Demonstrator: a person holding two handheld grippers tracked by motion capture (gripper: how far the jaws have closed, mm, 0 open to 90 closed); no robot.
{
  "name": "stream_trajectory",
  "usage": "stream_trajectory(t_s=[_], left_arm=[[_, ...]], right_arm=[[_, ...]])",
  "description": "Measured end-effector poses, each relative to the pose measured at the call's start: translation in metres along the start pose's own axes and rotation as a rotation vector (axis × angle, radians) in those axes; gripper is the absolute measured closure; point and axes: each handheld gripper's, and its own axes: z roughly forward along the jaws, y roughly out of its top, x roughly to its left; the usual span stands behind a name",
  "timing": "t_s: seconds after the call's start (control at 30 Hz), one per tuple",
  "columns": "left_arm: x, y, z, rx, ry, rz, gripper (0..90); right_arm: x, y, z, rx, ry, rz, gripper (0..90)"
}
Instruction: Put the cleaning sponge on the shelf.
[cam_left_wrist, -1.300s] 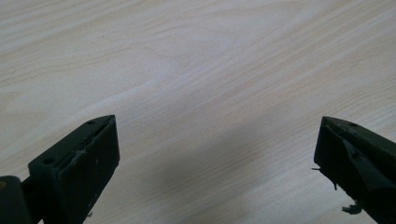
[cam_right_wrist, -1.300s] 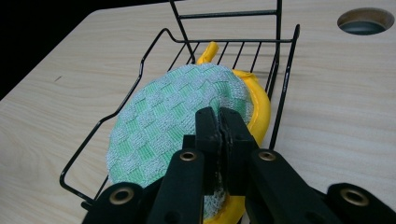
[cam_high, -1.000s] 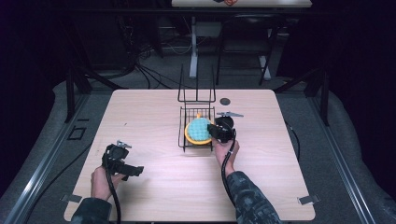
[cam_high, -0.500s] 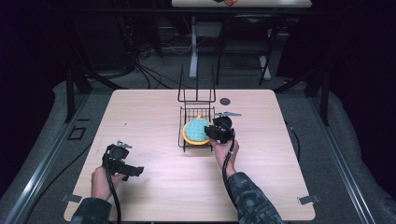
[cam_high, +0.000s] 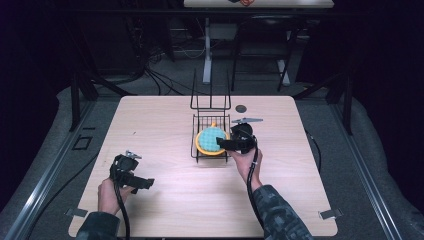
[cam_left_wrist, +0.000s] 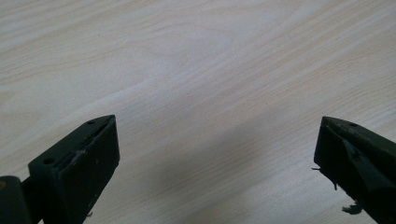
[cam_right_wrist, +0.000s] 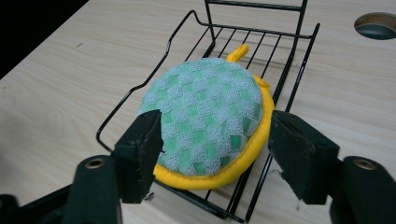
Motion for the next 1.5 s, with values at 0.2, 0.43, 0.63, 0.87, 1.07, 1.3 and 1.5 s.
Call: stream_trajectory(t_s=[0.2,0.43,0.63,0.87,1.07,1.3,1.5], left_arm=[[0.001,0.0,0.0,-0.001,0.0,-0.005,0.2],[0.0,0.0,0.001,0.003,0.004,0.002,0.2],[-0.001,0.0,0.0,0.004,0.001,0.002,0.2],[0.0,0.0,0.0,0.002,0.001,-0.001,0.2],[0.0,0.0,0.0,0.002,0.002,-0.003,0.2],[-0.001,0.0,0.0,0.004,0.003,-0.002,0.2],[0.0,-0.001,0.0,0.007,0.002,-0.002,0.2]], right_arm=[[-0.004,0.003,-0.021,0.038,0.039,-0.011,17.1],[-0.009,0.004,-0.047,0.034,0.058,-0.046,11.5],[-0.012,0.001,-0.067,0.053,0.061,-0.087,4.5],[-0.021,-0.007,-0.097,0.075,0.042,-0.126,0.0],[-0.029,-0.016,-0.12,0.067,0.023,-0.137,0.0],[-0.04,-0.031,-0.143,0.084,-0.009,-0.151,0.0],[-0.052,-0.05,-0.161,0.054,-0.045,-0.131,0.0]])
